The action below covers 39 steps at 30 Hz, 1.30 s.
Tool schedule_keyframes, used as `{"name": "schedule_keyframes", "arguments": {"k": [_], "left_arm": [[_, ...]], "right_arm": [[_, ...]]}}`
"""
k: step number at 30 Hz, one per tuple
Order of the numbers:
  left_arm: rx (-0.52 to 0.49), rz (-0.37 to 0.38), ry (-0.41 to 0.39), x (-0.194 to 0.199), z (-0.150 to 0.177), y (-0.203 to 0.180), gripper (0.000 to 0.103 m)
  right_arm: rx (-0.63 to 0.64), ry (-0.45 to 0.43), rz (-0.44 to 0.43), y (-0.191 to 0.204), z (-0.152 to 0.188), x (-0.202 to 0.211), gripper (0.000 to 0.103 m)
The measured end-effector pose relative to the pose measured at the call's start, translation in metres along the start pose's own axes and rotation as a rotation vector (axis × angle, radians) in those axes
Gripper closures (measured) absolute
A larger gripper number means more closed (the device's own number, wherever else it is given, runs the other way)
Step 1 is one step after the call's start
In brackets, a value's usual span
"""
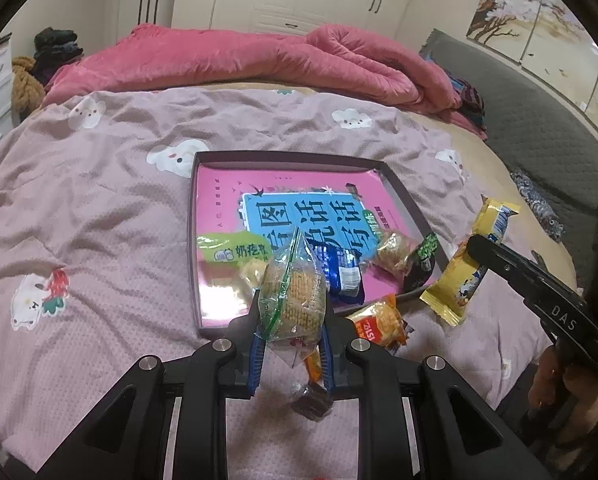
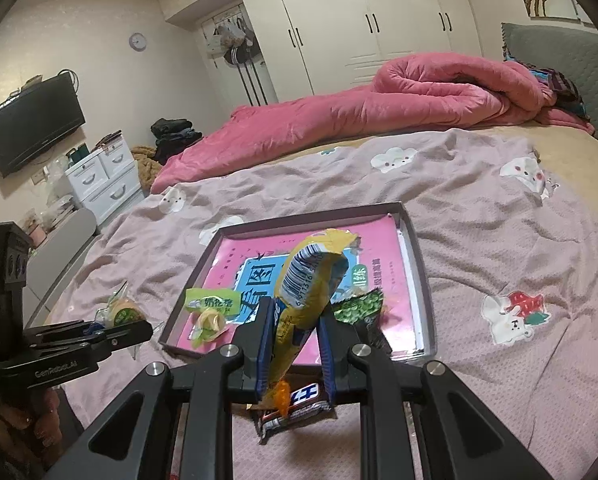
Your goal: Organize snacks
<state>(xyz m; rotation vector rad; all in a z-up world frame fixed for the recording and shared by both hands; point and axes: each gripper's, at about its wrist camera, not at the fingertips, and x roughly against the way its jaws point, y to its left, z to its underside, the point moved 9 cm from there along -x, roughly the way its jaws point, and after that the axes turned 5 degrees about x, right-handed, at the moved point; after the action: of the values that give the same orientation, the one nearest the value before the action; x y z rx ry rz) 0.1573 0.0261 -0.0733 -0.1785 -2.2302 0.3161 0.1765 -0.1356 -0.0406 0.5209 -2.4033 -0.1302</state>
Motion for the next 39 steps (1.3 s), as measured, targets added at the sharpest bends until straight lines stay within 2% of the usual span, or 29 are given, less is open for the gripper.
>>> {"name": "schedule_keyframes", "arguments": {"k": [12,24,39], "left_arm": [[0.024,0.020,-0.001,-0.018,-0.011,-0.006,0.080],[0.027,-0.013,0.017,-0.046,-0.012,-0.002,0.080],[-0.008,-0.005,0.044,-0.075,-0.008,-0.007,0.080]], "right_arm": [[-0.011,0.026,0.034,-0.013,0.001,-0.014,0.082],[0.014,0.038,0.077,-0.013,0.001,-0.034,0.082],[0.021,0.089,0.128,-0.027,0.014,-0.059,0.082]]}}
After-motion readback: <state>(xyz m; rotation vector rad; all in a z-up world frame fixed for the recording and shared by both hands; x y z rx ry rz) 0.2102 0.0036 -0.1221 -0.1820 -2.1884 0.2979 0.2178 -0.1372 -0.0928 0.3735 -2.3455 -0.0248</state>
